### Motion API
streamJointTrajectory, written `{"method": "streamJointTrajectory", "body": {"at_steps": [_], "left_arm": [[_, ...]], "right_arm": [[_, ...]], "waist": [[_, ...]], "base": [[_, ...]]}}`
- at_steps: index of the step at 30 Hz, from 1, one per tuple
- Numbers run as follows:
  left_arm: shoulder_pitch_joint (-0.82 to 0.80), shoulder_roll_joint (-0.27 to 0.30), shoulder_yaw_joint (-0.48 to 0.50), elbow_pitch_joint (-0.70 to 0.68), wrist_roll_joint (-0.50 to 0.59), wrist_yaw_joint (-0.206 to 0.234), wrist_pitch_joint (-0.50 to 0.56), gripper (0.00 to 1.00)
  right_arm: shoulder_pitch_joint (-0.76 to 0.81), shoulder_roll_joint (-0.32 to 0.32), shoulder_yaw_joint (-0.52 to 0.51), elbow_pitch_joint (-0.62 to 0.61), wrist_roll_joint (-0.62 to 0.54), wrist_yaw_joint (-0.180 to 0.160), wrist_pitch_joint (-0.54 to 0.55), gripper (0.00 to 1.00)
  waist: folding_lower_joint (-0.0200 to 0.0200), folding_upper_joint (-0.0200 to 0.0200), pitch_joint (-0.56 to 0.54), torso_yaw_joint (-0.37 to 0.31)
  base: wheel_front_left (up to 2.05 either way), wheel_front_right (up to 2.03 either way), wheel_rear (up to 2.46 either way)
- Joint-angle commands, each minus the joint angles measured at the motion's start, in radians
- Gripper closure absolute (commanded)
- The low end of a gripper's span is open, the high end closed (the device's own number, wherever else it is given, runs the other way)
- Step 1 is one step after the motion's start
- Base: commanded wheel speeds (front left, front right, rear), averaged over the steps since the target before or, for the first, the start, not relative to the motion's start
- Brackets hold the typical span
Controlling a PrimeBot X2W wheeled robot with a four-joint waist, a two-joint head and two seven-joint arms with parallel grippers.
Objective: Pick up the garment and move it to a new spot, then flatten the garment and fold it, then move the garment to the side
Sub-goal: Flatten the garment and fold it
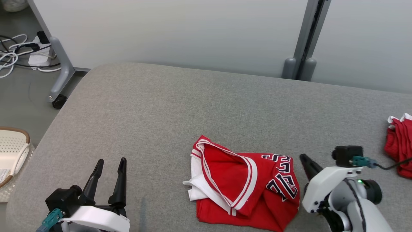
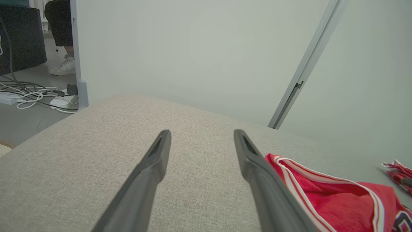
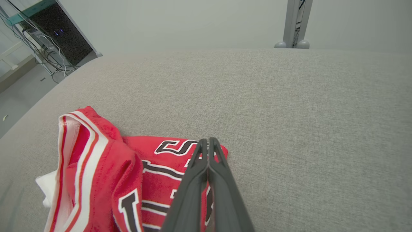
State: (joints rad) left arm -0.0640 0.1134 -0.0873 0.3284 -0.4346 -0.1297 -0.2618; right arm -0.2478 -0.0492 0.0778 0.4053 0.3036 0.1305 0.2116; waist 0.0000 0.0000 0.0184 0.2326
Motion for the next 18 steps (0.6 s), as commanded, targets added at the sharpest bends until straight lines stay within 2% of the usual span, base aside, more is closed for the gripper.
{"method": "streamJointTrajectory", "body": {"at_steps": [1, 9, 18], "left_arm": [[-0.009, 0.004, 0.002, -0.001, -0.005, -0.002, -0.004, 0.00], [-0.020, 0.005, -0.001, 0.005, -0.012, -0.002, -0.004, 0.00], [-0.024, 0.001, 0.003, 0.006, -0.013, -0.002, -0.004, 0.00]], "right_arm": [[-0.013, -0.004, 0.016, 0.009, 0.007, 0.000, 0.001, 1.00], [-0.020, -0.004, 0.203, 0.076, 0.090, 0.000, -0.021, 1.00], [-0.032, -0.005, 0.428, 0.079, 0.142, 0.000, -0.059, 1.00]], "waist": [[0.0000, 0.0000, 0.004, 0.009], [0.0000, 0.0000, 0.016, 0.036], [0.0000, 0.0000, 0.022, 0.039]], "base": [[0.00, 0.00, 0.00], [0.00, 0.00, 0.00], [0.00, 0.00, 0.00]]}}
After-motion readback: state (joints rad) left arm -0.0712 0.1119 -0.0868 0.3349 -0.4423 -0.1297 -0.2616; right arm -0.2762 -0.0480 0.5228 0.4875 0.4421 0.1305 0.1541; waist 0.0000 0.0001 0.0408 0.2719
